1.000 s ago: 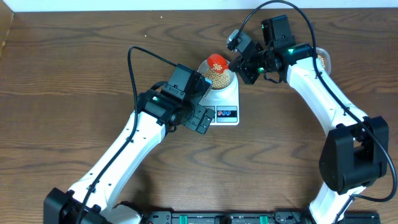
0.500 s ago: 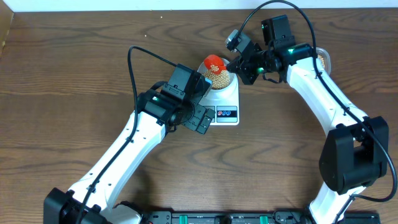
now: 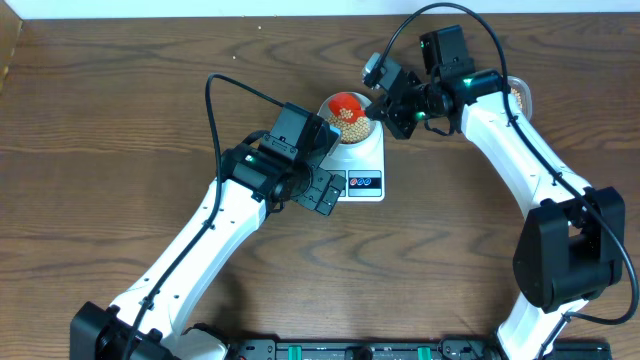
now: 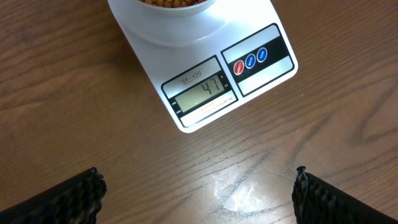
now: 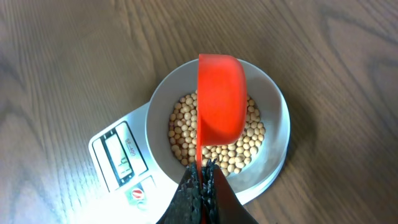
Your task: Scoop item into bowl and weigh 50g on scale
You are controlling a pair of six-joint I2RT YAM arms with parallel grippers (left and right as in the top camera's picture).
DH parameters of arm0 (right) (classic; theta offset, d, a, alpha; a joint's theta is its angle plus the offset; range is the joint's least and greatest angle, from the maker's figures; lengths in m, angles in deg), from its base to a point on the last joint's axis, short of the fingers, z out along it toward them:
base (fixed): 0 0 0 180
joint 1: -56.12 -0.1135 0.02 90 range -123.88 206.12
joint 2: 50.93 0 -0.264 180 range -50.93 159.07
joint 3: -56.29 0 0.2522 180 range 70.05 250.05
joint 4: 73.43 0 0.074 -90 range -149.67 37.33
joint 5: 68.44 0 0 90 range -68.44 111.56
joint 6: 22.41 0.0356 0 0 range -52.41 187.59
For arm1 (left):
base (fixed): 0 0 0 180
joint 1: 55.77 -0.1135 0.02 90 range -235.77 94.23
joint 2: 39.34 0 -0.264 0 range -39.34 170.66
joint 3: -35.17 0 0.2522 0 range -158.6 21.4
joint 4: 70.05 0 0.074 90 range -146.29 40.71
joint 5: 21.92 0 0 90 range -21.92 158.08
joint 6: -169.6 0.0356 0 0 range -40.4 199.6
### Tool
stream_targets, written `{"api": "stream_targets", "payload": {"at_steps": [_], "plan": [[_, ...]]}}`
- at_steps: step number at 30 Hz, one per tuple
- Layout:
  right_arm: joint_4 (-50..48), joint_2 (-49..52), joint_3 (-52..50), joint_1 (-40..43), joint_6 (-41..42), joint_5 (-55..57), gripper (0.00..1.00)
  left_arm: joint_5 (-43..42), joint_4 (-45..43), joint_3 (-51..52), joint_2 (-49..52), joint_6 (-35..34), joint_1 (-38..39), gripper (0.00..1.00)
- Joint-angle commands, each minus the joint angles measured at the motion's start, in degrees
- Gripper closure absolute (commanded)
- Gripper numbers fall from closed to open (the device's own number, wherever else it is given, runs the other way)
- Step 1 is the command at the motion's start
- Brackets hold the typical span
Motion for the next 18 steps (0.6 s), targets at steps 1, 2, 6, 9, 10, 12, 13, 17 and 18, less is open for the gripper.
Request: {"api": "stream_targets", "payload": {"at_steps": [1,2,6,9,10,12,13,17,18], "plan": [[0.0,-1.4,1.0,-0.3,-4.0,-0.2,0.99,0.5,0.0,-0.2,-0.3,1.0,-0.3,0.02],[0.1,-1.4,1.0,-0.3,-4.5,-0.1,0.99,0.5,0.0,-0.2,-0.3,1.0,-0.3,0.02],[0.1,-1.4,1.0,-0.3,-6.8,0.2,0.99,0.5,0.0,-0.2,-0.3,1.0,-0.3,0.02],[0.1,-1.4,1.0,-0.3,-7.5,1.0,0.99,0.5,0.0,-0.2,-0.3,1.0,-0.3,0.02],[0.1,-1.4,1.0,-0.3,-7.8,1.3,0.99,0.5,0.0,-0.2,-0.3,1.0,-0.3,0.01],[0.2,-1.4,1.0,-0.3,-8.7,1.8,0.99,0.5,0.0,-0.2,-0.3,1.0,-0.3,0.02],[0.3,-1.4,1.0,-0.3,-9.8,1.8,0.99,0.5,0.0,-0.2,-0.3,1.0,-0.3,0.02],[0.2,-1.4,1.0,-0.3,-10.9,1.8,0.99,0.5,0.0,-0.2,-0.3,1.0,-0.3,0.02],[0.3,-1.4,1.0,-0.3,-10.9,1.8,0.99,0.5,0.0,-0.2,-0.3,1.0,-0.3,0.02]]}}
